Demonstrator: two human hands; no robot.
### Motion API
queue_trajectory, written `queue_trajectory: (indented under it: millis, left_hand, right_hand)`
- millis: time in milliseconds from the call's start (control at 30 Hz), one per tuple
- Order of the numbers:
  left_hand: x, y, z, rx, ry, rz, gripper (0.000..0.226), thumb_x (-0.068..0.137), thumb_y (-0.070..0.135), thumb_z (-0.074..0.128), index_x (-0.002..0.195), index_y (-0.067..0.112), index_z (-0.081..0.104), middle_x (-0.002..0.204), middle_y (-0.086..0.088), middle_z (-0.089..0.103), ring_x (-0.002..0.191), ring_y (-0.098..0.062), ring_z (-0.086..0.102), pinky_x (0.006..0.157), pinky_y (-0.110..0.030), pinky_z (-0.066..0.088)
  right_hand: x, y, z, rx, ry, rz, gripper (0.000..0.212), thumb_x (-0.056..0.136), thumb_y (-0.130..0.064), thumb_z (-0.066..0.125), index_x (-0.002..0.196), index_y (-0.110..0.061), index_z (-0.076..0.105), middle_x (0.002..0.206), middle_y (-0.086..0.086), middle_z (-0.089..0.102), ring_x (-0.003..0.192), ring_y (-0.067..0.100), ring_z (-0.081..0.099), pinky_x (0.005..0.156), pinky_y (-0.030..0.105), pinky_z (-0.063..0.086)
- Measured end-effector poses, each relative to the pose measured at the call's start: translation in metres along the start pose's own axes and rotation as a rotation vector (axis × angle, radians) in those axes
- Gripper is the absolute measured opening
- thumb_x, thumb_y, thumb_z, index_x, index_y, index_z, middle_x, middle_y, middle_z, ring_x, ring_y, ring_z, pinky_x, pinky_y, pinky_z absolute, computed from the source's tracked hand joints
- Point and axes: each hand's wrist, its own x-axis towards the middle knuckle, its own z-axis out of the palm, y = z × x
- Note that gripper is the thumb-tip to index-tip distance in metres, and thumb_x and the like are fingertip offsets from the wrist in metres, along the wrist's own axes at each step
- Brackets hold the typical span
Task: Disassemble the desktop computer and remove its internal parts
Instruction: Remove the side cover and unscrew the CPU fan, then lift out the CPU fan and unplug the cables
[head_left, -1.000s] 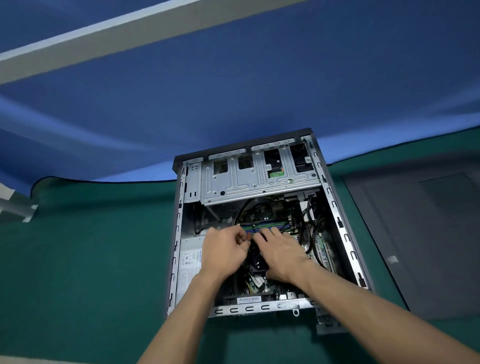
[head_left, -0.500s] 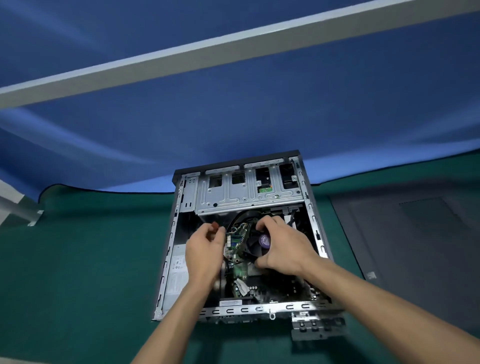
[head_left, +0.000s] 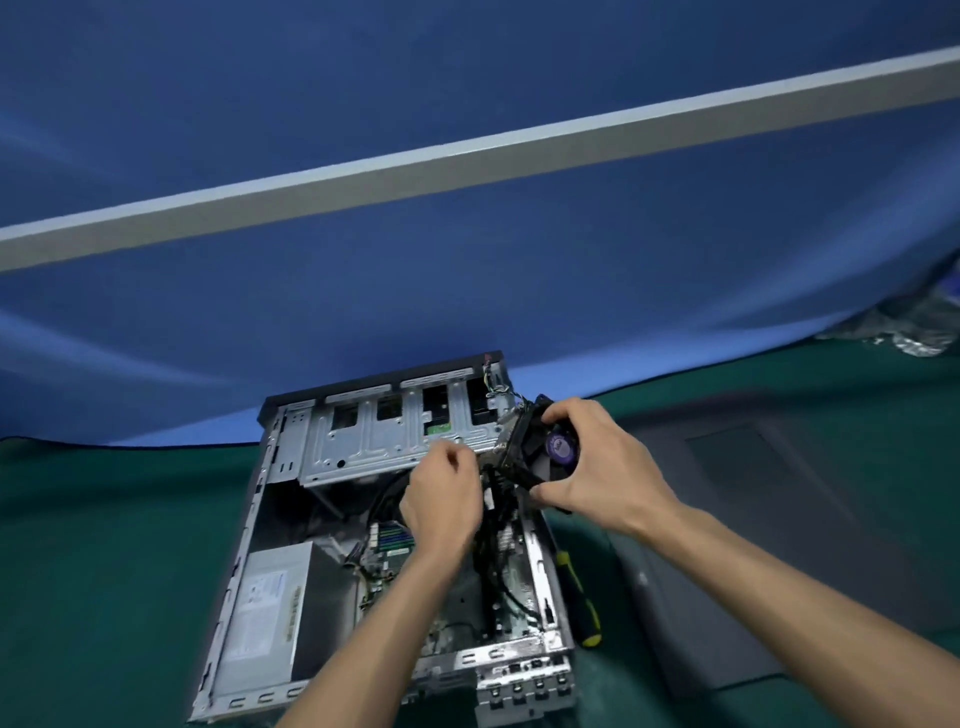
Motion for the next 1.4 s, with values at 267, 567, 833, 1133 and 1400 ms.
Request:
queue_trajectory:
  millis: [267,567,833,1133,1400]
  left_hand:
    - [0.005,0.016,0.070,0.464,-0.155,0.431,0.018,0.090,0.028,0.044,0.077,0.016,0.051,0.089,-0.005,0.063,0.078,-0.029,0.062,0.058,-0.031,0.034]
    - [0.013,0.014,0.083,0.533,-0.203,0.611,0.019,0.085,0.026,0.049,0.070,0.020,0.040,0.076,0.000,0.056,0.067,-0.023,0.059,0.052,-0.027,0.028]
    - [0.020,0.020,0.079,0.524,-0.185,0.646,0.032,0.065,0.019,0.071,0.056,0.018,0.041,0.057,0.001,0.053,0.044,-0.022,0.054,0.044,-0.022,0.025]
    - [0.021,0.018,0.079,0.524,-0.086,0.675,0.038,0.038,0.016,0.085,0.045,0.017,0.048,0.044,0.005,0.046,0.030,-0.016,0.043,0.040,-0.017,0.017]
    - [0.017,0.014,0.083,0.354,-0.074,0.526,0.035,0.069,0.012,0.065,0.057,0.018,0.033,0.055,0.003,0.041,0.045,-0.025,0.043,0.048,-0.025,0.022]
  right_hand:
    - [0.006,0.075,-0.016,-0.299,-0.012,0.033,0.061,0.066,-0.031,0.072,0.121,-0.031,0.044,0.128,-0.015,0.043,0.111,0.013,0.048,0.081,0.025,0.036]
    - [0.059,0.120,0.016,-0.616,-0.199,-0.018,0.060,0.075,-0.019,0.066,0.128,-0.022,0.037,0.132,0.001,0.039,0.111,0.025,0.044,0.091,0.036,0.034]
    - [0.105,0.141,0.030,-0.758,-0.400,-0.071,0.076,0.076,-0.013,0.065,0.141,-0.022,0.026,0.147,0.003,0.027,0.123,0.025,0.038,0.100,0.036,0.031]
    - [0.105,0.139,0.031,-0.747,-0.395,-0.071,0.066,0.081,-0.020,0.059,0.142,-0.021,0.033,0.155,0.002,0.021,0.134,0.025,0.030,0.111,0.037,0.021]
    - [0.066,0.106,0.036,-0.353,-0.081,0.080,0.023,0.090,-0.026,0.051,0.111,-0.020,0.058,0.115,-0.003,0.060,0.108,0.019,0.046,0.089,0.033,0.040]
